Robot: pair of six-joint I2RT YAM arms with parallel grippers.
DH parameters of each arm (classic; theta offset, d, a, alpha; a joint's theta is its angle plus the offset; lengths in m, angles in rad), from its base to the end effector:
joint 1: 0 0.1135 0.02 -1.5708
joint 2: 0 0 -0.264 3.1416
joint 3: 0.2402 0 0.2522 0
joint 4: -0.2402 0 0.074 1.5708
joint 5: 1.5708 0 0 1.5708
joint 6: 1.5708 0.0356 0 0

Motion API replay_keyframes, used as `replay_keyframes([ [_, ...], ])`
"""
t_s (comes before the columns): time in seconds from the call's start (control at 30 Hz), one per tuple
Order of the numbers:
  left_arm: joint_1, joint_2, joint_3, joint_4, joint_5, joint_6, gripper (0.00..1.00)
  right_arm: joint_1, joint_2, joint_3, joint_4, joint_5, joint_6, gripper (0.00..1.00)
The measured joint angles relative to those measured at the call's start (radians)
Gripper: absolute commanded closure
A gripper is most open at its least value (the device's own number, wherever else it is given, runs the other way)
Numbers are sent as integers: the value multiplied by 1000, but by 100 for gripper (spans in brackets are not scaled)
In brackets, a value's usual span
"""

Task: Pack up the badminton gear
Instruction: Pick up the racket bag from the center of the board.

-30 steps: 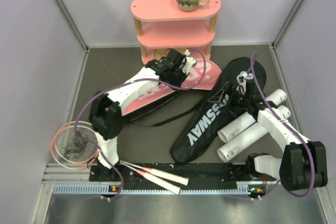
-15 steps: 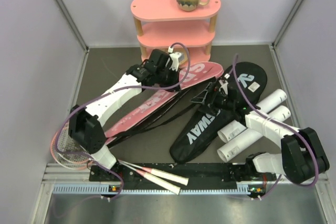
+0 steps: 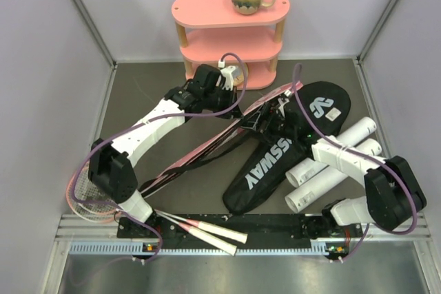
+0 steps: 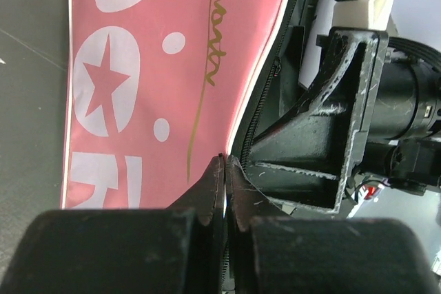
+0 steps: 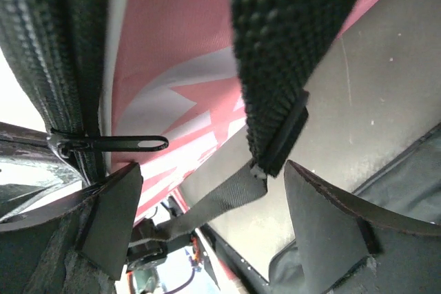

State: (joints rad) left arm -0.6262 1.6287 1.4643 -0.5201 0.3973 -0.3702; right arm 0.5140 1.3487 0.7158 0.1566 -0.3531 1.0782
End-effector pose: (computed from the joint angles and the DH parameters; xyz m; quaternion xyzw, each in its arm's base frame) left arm 0.2913 -0.2277 0.3286 0.1970 0.8676 -0.3575 0.2841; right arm 0.2467 0.1534 0.2253 0.1463 0.8329 0.4710 0.2511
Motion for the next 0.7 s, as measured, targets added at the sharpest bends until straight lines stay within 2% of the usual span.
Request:
replay_keyframes([
  [0.07, 0, 0, -3, 16, 3, -16, 100, 6, -10, 16, -49, 27, -28, 11],
  [0.13, 0, 0, -7, 35, 10, -35, 100, 14, -48, 19, -114, 66, -61, 11],
  [0.23, -2, 0, -16, 72, 41, -73, 100, 13, -128, 15, -165, 101, -135, 26],
  [0.33, -3, 0, -24, 122, 88, -114, 100, 5, -171, 15, -157, 100, -234, 53],
  [0.37, -3, 0, -30, 142, 98, -126, 100, 4, -174, 16, -157, 98, -255, 77],
  [0.43, -3, 1, -52, 187, 123, -152, 100, 0, -180, 16, -166, 94, -299, 100],
  [0.57, -3, 3, -99, 248, 161, -201, 100, 0, -230, 31, -265, 98, -367, 100],
  [0.7, -6, 31, -121, 318, 199, -245, 100, -4, -298, 135, -412, 89, -403, 100],
])
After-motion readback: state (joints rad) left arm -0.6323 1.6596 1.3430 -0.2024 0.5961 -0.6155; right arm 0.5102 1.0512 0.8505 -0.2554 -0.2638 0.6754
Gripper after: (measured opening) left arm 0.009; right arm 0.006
